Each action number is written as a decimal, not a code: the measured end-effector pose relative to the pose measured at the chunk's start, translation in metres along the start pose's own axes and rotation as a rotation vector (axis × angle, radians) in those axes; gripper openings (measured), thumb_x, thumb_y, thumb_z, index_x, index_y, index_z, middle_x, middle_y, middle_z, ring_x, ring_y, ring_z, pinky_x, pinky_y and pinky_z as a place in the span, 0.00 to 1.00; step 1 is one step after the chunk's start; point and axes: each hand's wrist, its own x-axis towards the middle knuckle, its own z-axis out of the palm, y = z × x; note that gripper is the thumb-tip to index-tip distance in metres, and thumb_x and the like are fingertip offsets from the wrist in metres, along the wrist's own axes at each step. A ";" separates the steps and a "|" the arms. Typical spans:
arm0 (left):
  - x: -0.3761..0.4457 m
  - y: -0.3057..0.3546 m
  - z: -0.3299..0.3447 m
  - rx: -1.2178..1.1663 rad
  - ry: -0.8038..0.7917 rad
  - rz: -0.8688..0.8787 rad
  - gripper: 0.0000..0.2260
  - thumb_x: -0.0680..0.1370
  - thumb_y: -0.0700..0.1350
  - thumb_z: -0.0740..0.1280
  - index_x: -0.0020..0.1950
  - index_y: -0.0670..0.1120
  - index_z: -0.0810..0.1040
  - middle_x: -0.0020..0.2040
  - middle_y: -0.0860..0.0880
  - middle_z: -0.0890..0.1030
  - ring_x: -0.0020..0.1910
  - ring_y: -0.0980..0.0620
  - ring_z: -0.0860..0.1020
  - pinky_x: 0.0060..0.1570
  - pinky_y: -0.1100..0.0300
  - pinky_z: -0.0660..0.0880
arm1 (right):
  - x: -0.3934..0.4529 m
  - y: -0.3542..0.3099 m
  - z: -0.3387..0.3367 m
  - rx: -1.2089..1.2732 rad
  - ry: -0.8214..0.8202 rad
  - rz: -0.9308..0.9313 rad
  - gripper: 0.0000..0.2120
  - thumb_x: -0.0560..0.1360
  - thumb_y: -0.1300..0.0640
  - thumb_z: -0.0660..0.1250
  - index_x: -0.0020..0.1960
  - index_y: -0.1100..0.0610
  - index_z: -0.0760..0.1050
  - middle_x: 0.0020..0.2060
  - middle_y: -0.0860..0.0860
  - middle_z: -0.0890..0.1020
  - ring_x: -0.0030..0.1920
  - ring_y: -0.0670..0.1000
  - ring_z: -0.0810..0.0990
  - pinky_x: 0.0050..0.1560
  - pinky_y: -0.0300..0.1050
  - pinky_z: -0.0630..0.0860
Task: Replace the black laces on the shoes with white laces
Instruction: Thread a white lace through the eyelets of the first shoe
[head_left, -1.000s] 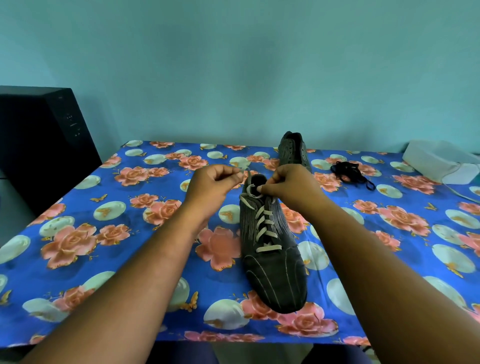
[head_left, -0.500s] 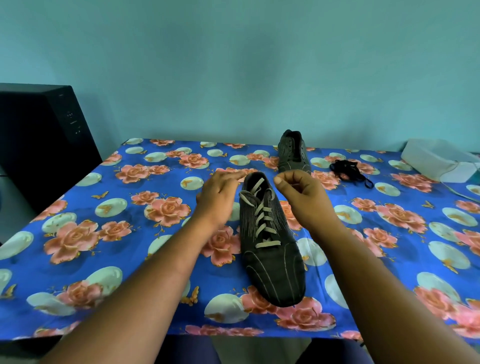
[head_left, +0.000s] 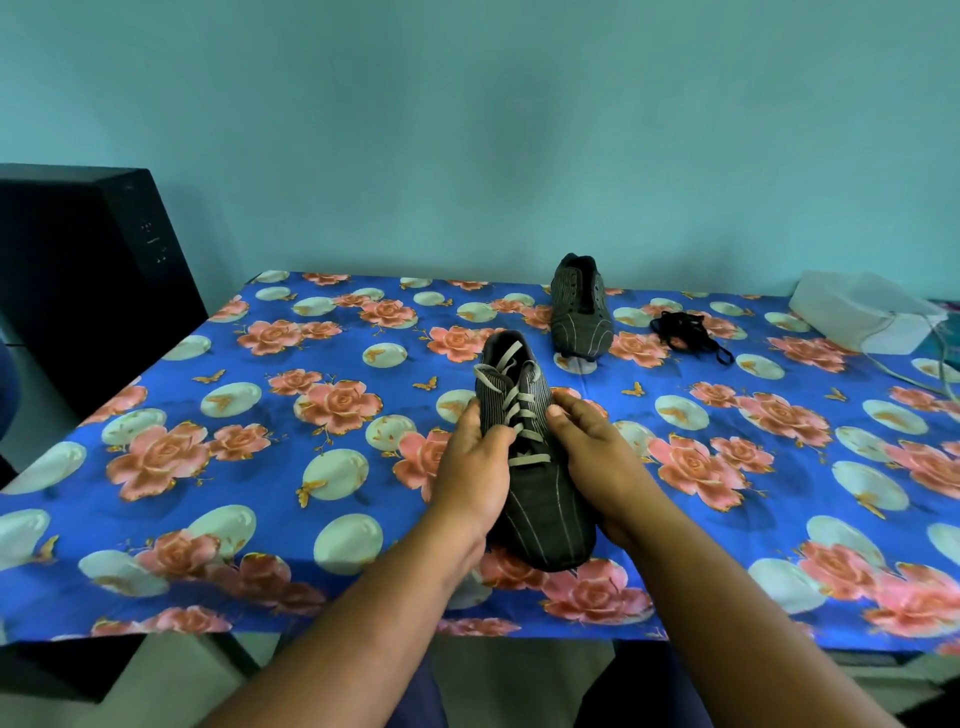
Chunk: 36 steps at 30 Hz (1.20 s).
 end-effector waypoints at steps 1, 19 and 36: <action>0.002 0.000 0.001 -0.006 0.014 -0.002 0.15 0.75 0.46 0.63 0.60 0.53 0.80 0.51 0.51 0.86 0.54 0.47 0.83 0.57 0.47 0.79 | 0.001 0.000 0.001 0.021 0.002 0.000 0.09 0.84 0.56 0.61 0.55 0.46 0.78 0.43 0.37 0.85 0.49 0.41 0.84 0.55 0.42 0.80; 0.166 0.043 -0.074 0.073 0.077 -0.020 0.08 0.80 0.39 0.63 0.49 0.47 0.82 0.42 0.50 0.86 0.41 0.52 0.82 0.43 0.58 0.78 | 0.167 -0.025 0.093 0.017 -0.029 0.016 0.12 0.80 0.55 0.64 0.61 0.52 0.79 0.53 0.53 0.86 0.56 0.56 0.85 0.61 0.58 0.79; 0.232 0.023 -0.103 0.069 0.127 -0.047 0.09 0.81 0.42 0.61 0.55 0.47 0.80 0.51 0.45 0.85 0.50 0.46 0.83 0.46 0.54 0.80 | 0.227 -0.007 0.128 -0.052 -0.006 0.017 0.23 0.82 0.54 0.64 0.77 0.54 0.66 0.64 0.51 0.80 0.60 0.51 0.81 0.65 0.53 0.77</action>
